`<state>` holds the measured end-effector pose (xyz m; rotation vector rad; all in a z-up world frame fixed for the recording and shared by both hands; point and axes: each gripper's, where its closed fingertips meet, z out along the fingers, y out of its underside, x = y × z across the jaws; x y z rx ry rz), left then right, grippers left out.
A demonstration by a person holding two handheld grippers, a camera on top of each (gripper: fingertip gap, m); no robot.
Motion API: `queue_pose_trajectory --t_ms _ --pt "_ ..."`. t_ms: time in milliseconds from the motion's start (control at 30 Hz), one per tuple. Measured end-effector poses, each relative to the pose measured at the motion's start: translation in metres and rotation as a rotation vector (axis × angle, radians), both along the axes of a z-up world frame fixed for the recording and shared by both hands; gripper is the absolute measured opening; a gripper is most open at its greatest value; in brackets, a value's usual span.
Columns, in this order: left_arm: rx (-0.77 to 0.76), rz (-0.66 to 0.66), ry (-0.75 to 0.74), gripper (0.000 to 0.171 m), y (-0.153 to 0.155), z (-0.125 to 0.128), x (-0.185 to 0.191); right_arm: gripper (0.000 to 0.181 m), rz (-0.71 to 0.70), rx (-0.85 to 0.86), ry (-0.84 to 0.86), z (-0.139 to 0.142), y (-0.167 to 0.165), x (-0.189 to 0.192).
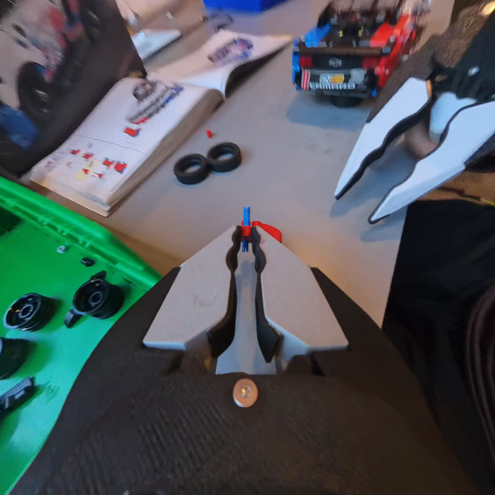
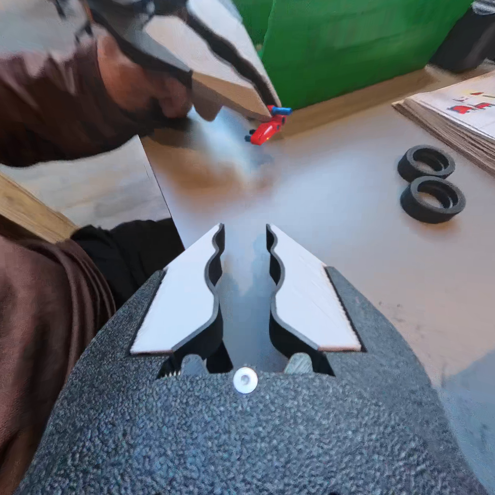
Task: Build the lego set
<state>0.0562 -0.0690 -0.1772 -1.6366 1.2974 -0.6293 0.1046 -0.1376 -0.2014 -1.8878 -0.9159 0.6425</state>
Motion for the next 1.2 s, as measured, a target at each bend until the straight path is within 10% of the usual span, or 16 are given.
queue_pose_trajectory --t_ms 200,400,1200 --pt "0.172 0.109 -0.234 0.005 0.011 0.046 -0.014 0.029 0.022 -0.08 0.171 0.017 0.003 -0.009" --pt "0.185 -0.056 -0.304 0.005 -0.02 0.05 0.014 0.043 -0.007 0.042 0.149 0.045 0.017 -0.024" --pt "-0.225 -0.071 -0.396 0.005 -0.004 0.044 0.034 0.041 0.067 0.168 0.262 0.068 0.047 -0.016"
